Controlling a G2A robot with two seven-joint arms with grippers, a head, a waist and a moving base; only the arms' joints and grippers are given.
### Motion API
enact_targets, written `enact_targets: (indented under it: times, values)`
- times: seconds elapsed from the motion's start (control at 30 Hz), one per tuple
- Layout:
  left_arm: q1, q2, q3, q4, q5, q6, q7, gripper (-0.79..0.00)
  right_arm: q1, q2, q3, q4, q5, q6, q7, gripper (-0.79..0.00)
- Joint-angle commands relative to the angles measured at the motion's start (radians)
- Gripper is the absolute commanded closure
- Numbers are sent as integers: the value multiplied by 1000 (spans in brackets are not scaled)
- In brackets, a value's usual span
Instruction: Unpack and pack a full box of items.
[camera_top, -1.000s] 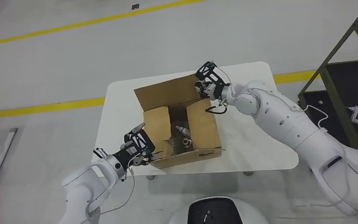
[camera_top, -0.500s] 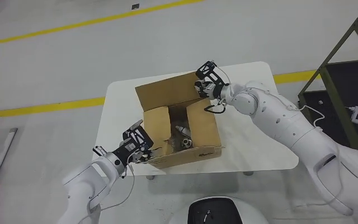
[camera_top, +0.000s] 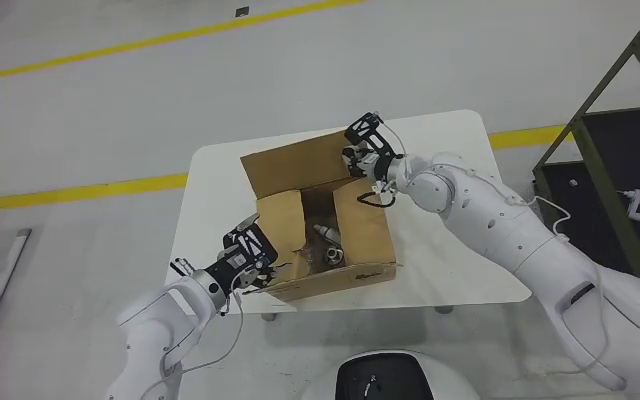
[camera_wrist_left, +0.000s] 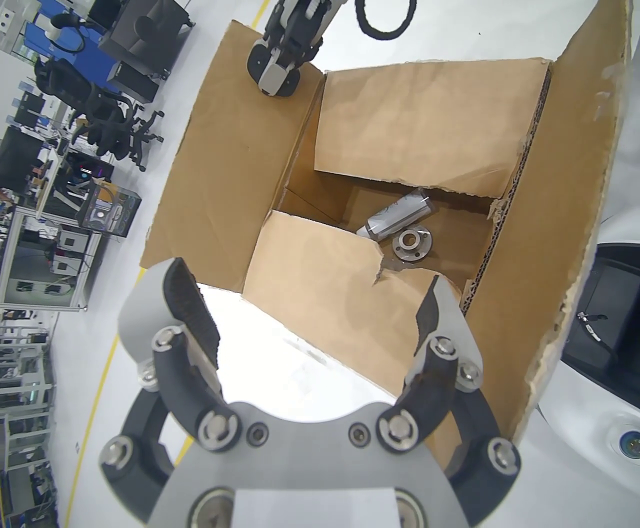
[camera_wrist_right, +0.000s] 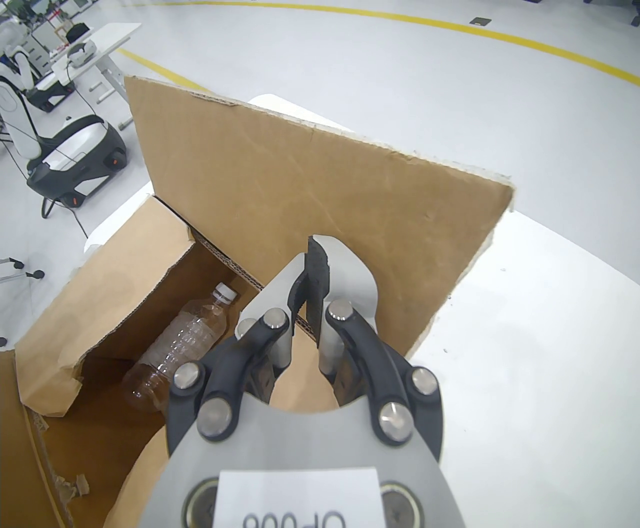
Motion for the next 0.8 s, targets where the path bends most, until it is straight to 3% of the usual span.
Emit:
enact_targets:
  times: [0.0, 0.2, 0.43, 0.6, 0.77]
  values:
    - [2, 2, -3, -5, -2, 0, 0, -785, 0, -8, 1, 10, 4, 18, 6, 0]
    - [16, 7, -17, -19, -8, -1, -2, -785, 9, -39, 3, 55, 30, 60, 25, 0]
    - [30, 12, -29, -31, -16, -5, -1, -785, 24, -70, 17, 118, 86, 21, 70, 0]
    - [31, 16, -31, -35, -17, -2, 3, -785, 21, -68, 45, 127, 80, -108, 24, 0]
    - [28, 19, -30, -34, -16, 2, 10, -785, 8, -39, 113, 127, 129, -267, 68, 0]
